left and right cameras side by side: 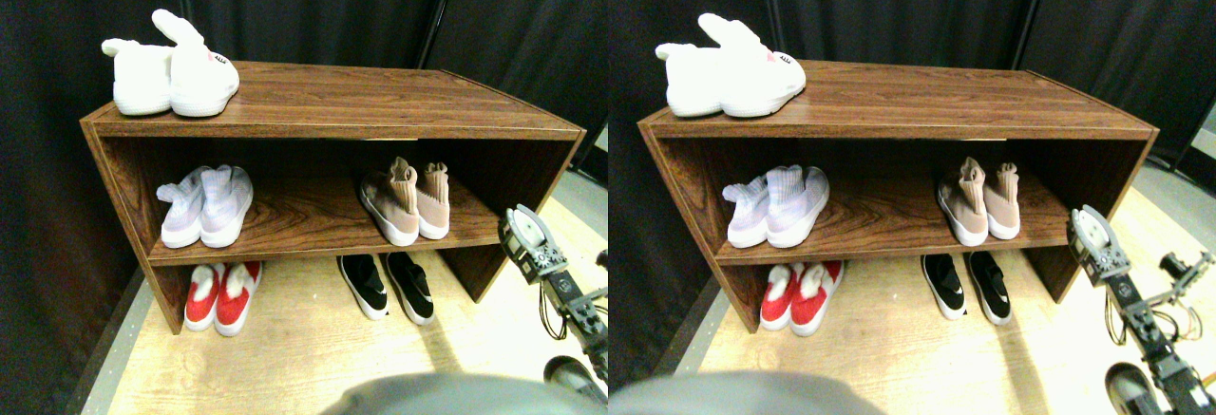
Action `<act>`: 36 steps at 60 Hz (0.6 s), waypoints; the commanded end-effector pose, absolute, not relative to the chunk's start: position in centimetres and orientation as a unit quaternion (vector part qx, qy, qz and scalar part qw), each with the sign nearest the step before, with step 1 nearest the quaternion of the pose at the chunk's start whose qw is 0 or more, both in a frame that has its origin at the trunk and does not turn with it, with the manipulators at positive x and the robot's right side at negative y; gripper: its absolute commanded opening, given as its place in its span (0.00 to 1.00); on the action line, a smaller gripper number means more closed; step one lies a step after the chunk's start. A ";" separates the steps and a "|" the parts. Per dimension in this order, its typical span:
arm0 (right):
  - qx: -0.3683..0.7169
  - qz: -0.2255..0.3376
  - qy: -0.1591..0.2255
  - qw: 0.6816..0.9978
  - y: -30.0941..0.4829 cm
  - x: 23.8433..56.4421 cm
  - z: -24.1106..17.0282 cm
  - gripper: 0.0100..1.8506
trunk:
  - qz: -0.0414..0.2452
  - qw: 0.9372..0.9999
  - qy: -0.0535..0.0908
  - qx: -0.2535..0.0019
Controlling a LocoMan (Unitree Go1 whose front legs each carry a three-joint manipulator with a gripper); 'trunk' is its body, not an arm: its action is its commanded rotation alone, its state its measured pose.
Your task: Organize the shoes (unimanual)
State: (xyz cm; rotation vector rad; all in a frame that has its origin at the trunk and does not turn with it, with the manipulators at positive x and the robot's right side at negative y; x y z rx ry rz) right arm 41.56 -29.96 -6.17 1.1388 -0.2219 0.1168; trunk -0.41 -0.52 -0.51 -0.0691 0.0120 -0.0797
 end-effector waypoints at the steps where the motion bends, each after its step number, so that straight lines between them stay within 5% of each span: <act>1: 0.532 0.111 -0.111 0.832 -29.4 40.7 -5.4 0.03 | -0.038 0.998 0.020 -0.044; 16: 0.565 0.150 -0.091 0.806 -28.9 38.4 -7.1 0.03 | -0.038 0.998 0.040 -0.038; 36: 0.579 0.119 -0.062 0.804 -28.3 38.4 -11.2 0.03 | -0.037 0.997 0.058 -0.036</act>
